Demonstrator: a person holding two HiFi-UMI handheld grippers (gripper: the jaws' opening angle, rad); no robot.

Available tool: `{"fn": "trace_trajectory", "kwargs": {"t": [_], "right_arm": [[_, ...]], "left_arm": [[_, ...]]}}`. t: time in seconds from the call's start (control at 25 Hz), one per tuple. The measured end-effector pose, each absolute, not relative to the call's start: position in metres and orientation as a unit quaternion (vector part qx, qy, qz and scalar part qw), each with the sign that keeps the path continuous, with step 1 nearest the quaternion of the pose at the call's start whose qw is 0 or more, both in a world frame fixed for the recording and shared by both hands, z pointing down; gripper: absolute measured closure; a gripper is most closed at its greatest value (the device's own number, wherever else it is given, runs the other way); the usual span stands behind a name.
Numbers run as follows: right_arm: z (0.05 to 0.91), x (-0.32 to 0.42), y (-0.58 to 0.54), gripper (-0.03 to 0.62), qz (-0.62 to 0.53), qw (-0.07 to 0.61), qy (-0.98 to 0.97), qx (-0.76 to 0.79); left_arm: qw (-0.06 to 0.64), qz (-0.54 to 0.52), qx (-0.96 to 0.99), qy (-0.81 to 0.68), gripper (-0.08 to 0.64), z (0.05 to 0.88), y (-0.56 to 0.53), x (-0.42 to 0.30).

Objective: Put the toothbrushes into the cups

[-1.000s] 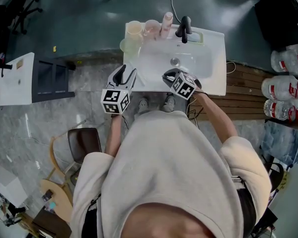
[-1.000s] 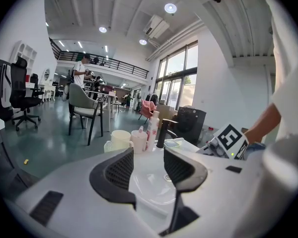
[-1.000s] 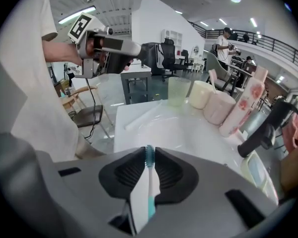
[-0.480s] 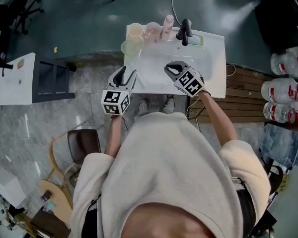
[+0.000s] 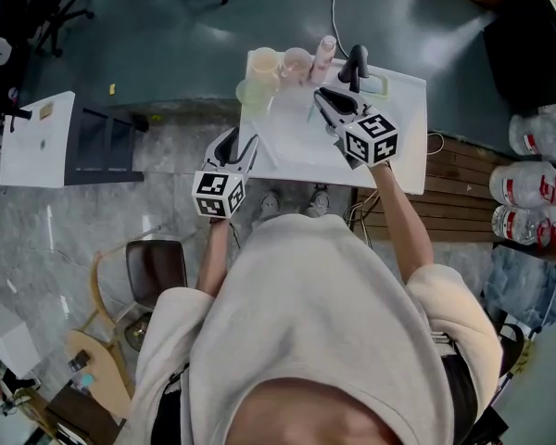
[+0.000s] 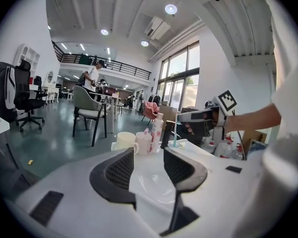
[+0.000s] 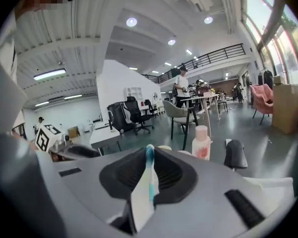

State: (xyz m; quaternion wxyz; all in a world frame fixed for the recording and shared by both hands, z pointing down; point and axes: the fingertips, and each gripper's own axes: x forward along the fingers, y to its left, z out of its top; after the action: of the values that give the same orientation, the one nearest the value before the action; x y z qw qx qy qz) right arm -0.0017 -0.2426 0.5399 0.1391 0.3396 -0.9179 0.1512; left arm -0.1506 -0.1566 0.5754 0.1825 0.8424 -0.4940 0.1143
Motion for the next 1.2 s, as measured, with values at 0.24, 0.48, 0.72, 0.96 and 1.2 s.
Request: {"fn": "trace_trajectory", "kwargs": {"t": [0.24, 0.48, 0.72, 0.96, 1.2], "right_arm": [[0.482, -0.025, -0.272, 0.545, 0.133, 0.063, -0.929, 0.34], [0.435, -0.049, -0.302, 0.545, 0.099, 0.023, -0.938, 0.332], [0.42, -0.072, -0.335, 0.545, 0.081, 0.014, -0.939, 0.334], [0.443, -0.098, -0.366, 0.541, 0.09, 0.026, -0.936, 0.34], [0.487, -0.113, -0.39, 0.54, 0.115, 0.058, -0.928, 0.35]], "left_arm": [[0.181, 0.114, 0.835, -0.508, 0.374, 0.573, -0.155, -0.166], [0.181, 0.113, 0.827, -0.521, 0.376, 0.574, -0.156, -0.179], [0.185, 0.111, 0.815, -0.538, 0.376, 0.575, -0.155, -0.197], [0.193, 0.109, 0.798, -0.561, 0.376, 0.579, -0.152, -0.221], [0.201, 0.11, 0.777, -0.586, 0.376, 0.583, -0.146, -0.249]]}}
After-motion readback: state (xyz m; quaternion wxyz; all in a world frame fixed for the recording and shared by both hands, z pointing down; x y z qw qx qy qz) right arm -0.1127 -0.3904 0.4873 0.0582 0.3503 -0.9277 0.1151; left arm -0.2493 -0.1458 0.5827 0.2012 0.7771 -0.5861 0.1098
